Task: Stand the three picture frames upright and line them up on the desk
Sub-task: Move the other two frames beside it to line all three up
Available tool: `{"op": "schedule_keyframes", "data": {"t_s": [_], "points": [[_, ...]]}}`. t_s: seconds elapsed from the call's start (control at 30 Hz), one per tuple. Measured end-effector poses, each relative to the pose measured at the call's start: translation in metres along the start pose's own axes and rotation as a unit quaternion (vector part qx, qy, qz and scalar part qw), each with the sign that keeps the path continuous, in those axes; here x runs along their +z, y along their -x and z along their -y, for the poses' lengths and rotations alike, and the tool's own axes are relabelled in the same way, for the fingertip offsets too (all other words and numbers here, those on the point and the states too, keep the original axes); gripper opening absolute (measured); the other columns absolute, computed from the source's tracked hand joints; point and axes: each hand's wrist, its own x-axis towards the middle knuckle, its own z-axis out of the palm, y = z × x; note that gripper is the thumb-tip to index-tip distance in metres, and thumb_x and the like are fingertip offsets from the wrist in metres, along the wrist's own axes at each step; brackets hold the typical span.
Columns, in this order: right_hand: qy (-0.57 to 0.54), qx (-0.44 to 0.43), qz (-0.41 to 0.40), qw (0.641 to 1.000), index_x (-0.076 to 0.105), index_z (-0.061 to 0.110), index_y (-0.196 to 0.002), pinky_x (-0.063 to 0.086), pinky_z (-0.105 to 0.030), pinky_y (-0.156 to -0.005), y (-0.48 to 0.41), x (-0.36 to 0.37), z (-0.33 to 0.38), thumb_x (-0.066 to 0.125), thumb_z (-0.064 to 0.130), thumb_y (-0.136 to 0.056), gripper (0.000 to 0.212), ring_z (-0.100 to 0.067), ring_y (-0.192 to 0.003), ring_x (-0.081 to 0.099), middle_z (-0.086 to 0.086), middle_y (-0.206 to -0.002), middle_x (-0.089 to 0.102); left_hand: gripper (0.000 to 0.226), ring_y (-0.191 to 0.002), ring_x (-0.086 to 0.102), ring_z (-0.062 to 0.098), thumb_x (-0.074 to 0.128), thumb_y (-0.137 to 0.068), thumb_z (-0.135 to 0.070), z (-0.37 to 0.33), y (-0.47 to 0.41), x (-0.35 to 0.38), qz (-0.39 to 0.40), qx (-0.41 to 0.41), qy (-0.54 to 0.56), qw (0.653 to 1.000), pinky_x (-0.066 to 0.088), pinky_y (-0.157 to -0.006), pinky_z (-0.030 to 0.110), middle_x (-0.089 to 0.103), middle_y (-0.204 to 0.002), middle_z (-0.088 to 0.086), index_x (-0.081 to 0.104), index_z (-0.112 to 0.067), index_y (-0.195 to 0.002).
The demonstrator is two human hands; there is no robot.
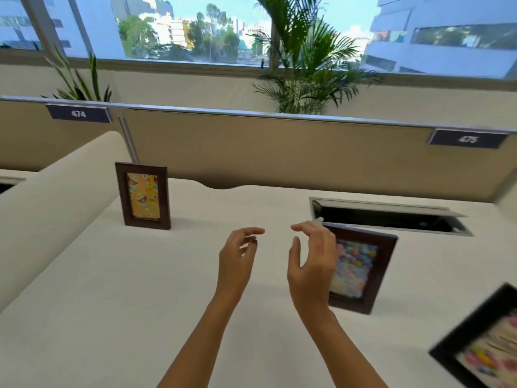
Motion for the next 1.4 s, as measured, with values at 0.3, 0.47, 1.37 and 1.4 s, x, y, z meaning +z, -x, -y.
{"op": "schedule_keyframes", "data": {"t_s": [0.3,0.47,1.37,1.4], "points": [[0.108,0.145,-0.066,0.981,0.054,0.01,-0.11,0.055,-0.042,-0.082,0.024,-0.1,-0.079,0.058,0.002,-0.085,0.026,-0.022,-0.103,0.052,-0.01,-0.11,0.055,0.021,-0.098,0.06,0.005,0.052,-0.092,-0.014,-0.002,0.036,0.082,0.066,-0.047,0.027,0.996,0.045,-0.076,0.004,0.066,-0.108,-0.008,0.065,-0.022,-0.106],[0.049,0.288,0.011,0.956,0.044,0.015,-0.123,0.052,-0.037,-0.09,0.029,-0.116,-0.108,0.064,0.002,-0.083,0.046,-0.021,-0.109,0.054,-0.007,-0.123,0.054,0.022,-0.095,0.057,0.001,0.052,-0.093,-0.016,0.012,0.045,0.1,0.084,-0.072,0.023,0.994,0.042,-0.066,-0.002,0.063,-0.11,-0.007,0.06,-0.023,-0.112],[-0.02,0.381,0.127,0.915,0.053,0.012,-0.118,0.047,-0.016,-0.072,0.042,-0.086,-0.125,0.063,0.009,-0.087,0.033,-0.017,-0.091,0.058,-0.008,-0.112,0.064,0.022,-0.086,0.059,-0.001,0.054,-0.09,-0.005,0.036,0.038,0.095,0.071,-0.042,-0.04,0.996,0.045,-0.062,0.0,0.063,-0.099,-0.008,0.058,-0.021,-0.105],[-0.026,0.38,0.129,0.916,0.053,0.012,-0.117,0.046,-0.013,-0.07,0.042,-0.08,-0.122,0.063,0.009,-0.087,0.032,-0.017,-0.091,0.058,-0.007,-0.111,0.064,0.022,-0.086,0.059,0.0,0.054,-0.09,-0.005,0.036,0.035,0.089,0.059,-0.04,-0.043,0.996,0.045,-0.063,0.0,0.063,-0.1,-0.007,0.059,-0.019,-0.106]]}}
